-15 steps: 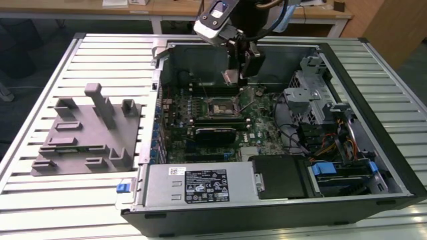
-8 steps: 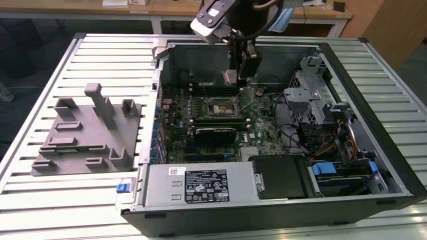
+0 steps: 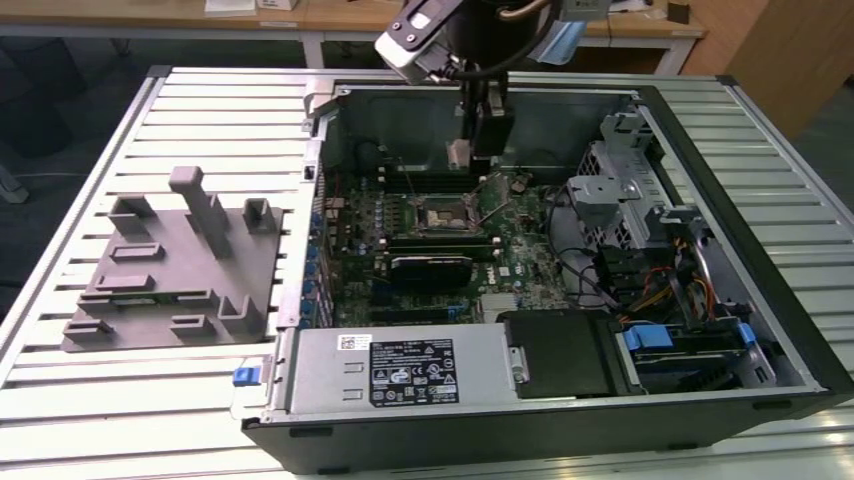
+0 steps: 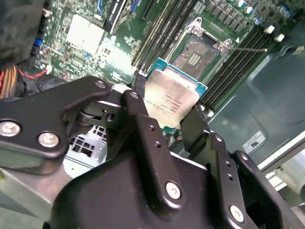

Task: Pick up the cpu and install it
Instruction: 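Place the cpu into insertion slot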

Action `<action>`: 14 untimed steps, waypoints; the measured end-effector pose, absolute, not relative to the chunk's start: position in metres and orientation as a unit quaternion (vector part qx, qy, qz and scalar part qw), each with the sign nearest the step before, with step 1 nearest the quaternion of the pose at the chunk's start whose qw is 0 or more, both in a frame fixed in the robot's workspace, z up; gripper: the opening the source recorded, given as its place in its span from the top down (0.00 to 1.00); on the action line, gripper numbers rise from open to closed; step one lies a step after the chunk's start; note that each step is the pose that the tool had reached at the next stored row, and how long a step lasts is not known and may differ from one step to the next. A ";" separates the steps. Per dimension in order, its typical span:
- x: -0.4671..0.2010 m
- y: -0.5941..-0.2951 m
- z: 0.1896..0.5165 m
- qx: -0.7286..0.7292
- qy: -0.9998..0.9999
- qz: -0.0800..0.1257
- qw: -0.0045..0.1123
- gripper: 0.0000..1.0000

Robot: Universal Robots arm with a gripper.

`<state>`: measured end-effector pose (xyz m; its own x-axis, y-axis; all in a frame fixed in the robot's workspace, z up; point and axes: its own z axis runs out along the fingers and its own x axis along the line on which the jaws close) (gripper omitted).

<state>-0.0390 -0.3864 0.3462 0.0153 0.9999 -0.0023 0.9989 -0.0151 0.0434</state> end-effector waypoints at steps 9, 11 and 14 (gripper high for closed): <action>-0.039 -0.386 0.345 0.755 0.655 0.013 0.017 0.46; -0.039 -0.386 0.345 0.766 0.642 0.013 0.017 0.46; -0.039 -0.386 0.345 0.783 0.621 0.013 0.018 0.46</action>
